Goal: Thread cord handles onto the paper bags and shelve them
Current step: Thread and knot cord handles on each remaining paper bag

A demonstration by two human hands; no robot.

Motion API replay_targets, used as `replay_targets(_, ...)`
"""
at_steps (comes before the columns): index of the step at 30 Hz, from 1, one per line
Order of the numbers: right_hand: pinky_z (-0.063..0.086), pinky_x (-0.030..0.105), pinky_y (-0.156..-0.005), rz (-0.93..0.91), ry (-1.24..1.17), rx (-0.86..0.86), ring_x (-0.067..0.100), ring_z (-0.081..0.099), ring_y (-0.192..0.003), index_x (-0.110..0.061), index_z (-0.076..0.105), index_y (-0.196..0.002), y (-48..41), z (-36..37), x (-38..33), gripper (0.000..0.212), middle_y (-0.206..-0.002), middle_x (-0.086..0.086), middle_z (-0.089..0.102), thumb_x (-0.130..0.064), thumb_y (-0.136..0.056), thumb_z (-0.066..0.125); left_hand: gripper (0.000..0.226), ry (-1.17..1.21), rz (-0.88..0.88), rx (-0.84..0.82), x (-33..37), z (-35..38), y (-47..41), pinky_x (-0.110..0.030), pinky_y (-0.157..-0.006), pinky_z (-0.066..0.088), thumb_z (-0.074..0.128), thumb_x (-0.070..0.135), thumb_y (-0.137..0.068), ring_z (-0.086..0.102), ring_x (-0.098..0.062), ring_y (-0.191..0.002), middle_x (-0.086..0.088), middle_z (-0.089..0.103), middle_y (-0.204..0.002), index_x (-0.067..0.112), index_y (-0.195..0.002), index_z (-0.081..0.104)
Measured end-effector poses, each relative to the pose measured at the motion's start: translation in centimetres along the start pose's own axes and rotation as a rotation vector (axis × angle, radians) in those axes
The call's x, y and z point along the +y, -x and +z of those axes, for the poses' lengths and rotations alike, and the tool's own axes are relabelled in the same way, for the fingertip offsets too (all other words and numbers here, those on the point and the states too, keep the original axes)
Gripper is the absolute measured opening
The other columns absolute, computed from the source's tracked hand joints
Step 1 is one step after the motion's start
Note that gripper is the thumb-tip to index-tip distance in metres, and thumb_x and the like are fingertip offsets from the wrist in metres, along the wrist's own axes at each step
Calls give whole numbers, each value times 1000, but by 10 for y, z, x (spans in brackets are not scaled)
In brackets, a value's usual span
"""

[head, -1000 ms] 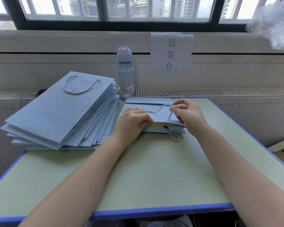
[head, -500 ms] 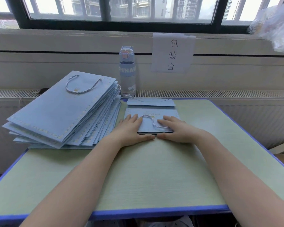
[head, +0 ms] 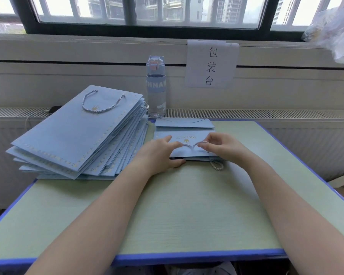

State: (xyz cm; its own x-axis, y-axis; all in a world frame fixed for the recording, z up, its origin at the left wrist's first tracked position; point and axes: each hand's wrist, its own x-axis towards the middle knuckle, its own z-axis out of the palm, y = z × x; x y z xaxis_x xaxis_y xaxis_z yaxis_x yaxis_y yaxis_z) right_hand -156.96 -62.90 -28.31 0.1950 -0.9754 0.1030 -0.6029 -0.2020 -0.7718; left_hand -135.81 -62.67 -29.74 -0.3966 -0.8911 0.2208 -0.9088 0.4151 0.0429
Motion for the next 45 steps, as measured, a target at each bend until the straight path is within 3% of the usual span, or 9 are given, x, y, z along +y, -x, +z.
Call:
replay_targets(3,47,25,-74,44,-202,230,11,61,-72,-13,57,-81,-6,-5,3,17,-82,-1,69,-25,-92,59,43,-197,88,80,10,1,-2,-29,-62,36,43,45,-96,59,-31,-91,-4,53,-112,26,-134,46)
replay_targets(9,44,25,-64,304,-475,522,13,60,-67,-17,60,-75,-10,-22,21,18,-76,-3,65,-28,-90,61,37,-218,232,164,21,12,-5,-31,-54,31,45,15,-89,62,-34,-72,-6,60,-105,18,-124,56)
replay_targets(13,43,25,-75,217,-214,668,16,58,-82,-15,65,-92,-9,-23,22,13,-91,0,67,-25,-92,56,27,-102,291,610,8,9,-4,-22,-34,37,45,22,-73,54,-25,-35,1,72,-80,16,-79,72)
replay_targets(20,39,11,-88,-491,20,605,13,57,-103,-18,64,-101,1,-11,0,29,-104,-7,64,-35,-78,71,19,92,146,947,-14,-3,-2,-23,-39,44,58,23,-84,57,-20,-44,2,71,-108,13,-74,71)
replay_targets(27,38,53,-100,-723,291,638,20,44,-123,-18,60,-104,3,-15,-5,38,-135,-4,43,-32,-72,73,17,34,268,1037,-1,-18,1,-18,-46,35,64,25,-86,60,-12,-53,4,68,-86,15,-73,70)
replay_targets(32,42,50,-94,-628,458,734,23,64,-79,-17,68,-81,-4,-9,0,12,-82,-3,70,-20,-70,73,21,86,240,1047,-5,-22,0,-21,-47,40,67,35,-88,61,-11,-56,11,69,-75,19,-75,72)
replay_targets(35,50,39,-80,-593,410,734,21,65,-75,-14,69,-83,-6,-13,4,16,-80,-3,71,-11,-68,73,25,107,218,1016,-11,-22,-2,-26,-44,44,69,41,-84,62,-12,-57,9,69,-69,18,-75,72)
replay_targets(39,49,17,-80,-502,32,712,6,62,-77,-16,67,-81,-2,-19,-3,19,-77,-14,66,-6,-71,80,20,301,251,915,-23,-22,-4,-33,-56,55,72,34,-82,67,-16,-69,4,71,-80,14,-83,71)
replay_targets(45,48,34,-77,-358,-567,570,15,56,-77,-21,63,-75,5,-22,-17,22,-76,-2,65,-13,-66,82,44,728,132,810,-21,-39,5,-14,-83,48,83,23,-71,67,1,-85,13,71,-85,19,-110,61)
